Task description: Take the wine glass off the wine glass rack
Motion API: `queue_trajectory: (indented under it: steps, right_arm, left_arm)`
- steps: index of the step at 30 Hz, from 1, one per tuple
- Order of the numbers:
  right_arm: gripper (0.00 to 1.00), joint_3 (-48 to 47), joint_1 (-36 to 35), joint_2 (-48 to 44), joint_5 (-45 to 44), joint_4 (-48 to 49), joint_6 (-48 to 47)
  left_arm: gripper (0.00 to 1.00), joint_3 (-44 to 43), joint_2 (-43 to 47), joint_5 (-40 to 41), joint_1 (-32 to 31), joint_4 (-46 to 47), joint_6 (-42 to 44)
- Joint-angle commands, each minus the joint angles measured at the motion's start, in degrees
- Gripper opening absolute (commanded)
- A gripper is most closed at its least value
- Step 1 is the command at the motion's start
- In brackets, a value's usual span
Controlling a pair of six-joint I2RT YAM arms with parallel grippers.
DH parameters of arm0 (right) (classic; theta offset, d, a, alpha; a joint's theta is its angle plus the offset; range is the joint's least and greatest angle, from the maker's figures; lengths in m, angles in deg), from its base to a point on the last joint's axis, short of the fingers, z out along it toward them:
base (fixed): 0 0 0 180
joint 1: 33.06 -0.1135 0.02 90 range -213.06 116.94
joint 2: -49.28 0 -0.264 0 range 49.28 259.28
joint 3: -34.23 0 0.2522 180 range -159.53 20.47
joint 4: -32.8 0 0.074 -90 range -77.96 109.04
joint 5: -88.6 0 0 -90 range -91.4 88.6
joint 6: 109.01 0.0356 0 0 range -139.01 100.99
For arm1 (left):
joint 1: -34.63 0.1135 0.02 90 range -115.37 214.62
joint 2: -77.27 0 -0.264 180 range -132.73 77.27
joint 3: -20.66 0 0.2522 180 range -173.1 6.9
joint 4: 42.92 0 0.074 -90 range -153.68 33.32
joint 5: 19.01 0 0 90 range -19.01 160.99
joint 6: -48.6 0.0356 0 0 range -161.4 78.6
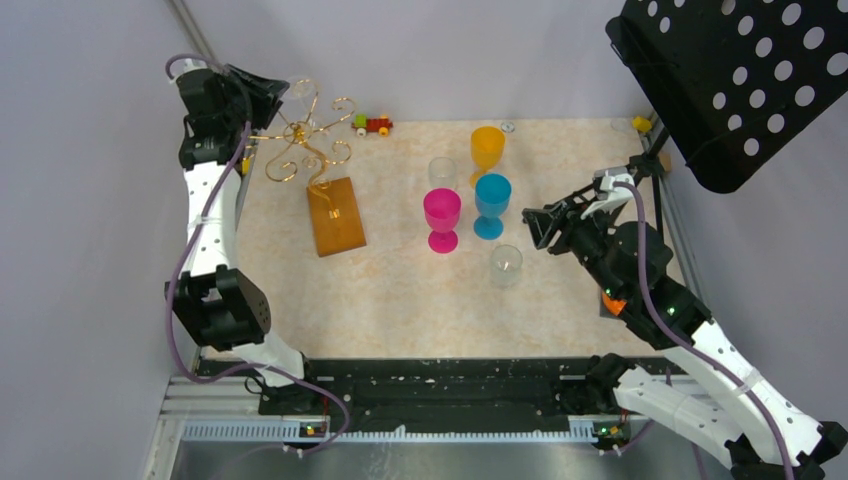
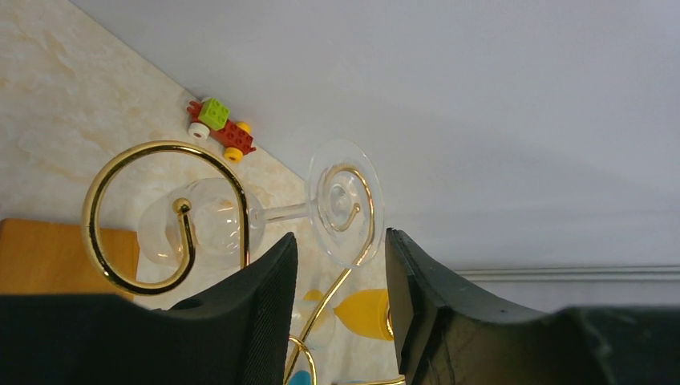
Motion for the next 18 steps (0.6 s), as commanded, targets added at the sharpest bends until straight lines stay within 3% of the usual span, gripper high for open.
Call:
queue_trajectory:
  steps: [1, 18]
  right_arm:
    - [0.47, -0.03, 0.32, -0.11, 0.52, 1.10, 0.80]
    - [0.47, -0.72, 0.32, -1.97, -0.98, -0.22, 0.38]
  left_arm:
    - [0.49, 0.42, 0.14, 1.97, -0.57, 3.13, -1.02]
    - [0.45, 2.89, -2.05, 7.52, -2.14, 8.66, -11.40]
